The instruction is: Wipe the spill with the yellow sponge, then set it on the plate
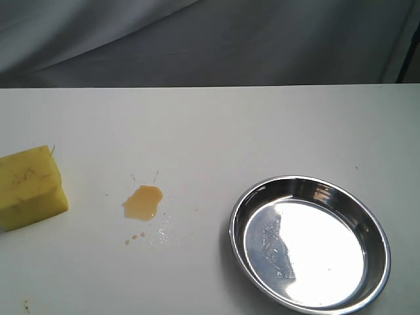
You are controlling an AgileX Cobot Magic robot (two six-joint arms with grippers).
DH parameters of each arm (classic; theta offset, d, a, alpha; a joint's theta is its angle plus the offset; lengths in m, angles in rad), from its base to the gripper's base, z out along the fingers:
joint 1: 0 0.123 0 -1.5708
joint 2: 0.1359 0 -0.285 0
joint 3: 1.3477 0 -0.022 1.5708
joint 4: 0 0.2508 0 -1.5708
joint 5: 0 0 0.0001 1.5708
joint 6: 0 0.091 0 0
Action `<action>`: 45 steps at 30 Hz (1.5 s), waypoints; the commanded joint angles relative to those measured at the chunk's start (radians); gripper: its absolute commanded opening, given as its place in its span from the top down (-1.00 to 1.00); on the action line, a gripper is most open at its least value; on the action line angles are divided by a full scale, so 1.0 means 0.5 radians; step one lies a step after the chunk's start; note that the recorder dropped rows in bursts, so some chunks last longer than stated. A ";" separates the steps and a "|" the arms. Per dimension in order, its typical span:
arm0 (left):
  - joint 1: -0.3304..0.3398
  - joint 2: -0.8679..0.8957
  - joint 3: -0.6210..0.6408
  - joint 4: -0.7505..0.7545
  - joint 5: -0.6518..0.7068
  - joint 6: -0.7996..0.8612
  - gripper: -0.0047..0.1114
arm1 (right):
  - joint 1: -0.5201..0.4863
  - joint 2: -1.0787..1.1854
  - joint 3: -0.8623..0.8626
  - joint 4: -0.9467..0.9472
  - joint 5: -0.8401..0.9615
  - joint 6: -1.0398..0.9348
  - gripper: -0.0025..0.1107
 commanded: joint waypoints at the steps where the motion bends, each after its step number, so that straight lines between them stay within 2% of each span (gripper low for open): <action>1: -0.008 -0.005 -0.013 -0.386 -0.045 0.260 0.92 | -0.015 0.005 0.008 -0.008 -0.031 0.009 0.96; 6: -0.008 -0.005 -0.009 -0.788 -0.089 0.662 0.92 | -0.015 0.005 0.008 -0.008 -0.031 0.009 0.96; 12: -0.008 -0.005 -0.009 -1.093 -0.242 0.805 0.92 | -0.015 0.005 0.008 -0.008 -0.031 0.009 0.96; 16: -0.008 -0.005 -0.009 -1.299 -0.259 1.026 0.92 | -0.015 0.005 0.008 -0.008 -0.031 0.009 0.96; 22: -0.008 -0.005 -0.009 -1.397 -0.318 1.082 0.92 | -0.015 0.005 0.008 -0.008 -0.031 0.009 0.96; 28: -0.008 -0.005 -0.009 -1.589 -0.345 1.302 0.92 | -0.015 0.005 0.008 -0.008 -0.031 0.009 0.96; 34: -0.008 -0.005 -0.016 -1.834 -0.449 1.348 0.92 | -0.015 0.005 0.008 -0.003 -0.031 0.009 0.96; 39: -0.008 -0.005 -0.065 -1.856 -0.608 1.352 0.92 | -0.015 0.005 0.008 -0.003 -0.031 0.009 0.96; 45: -0.008 0.082 -0.076 -1.863 -0.602 1.352 0.92 | -0.015 0.005 0.008 -0.003 -0.031 0.009 0.96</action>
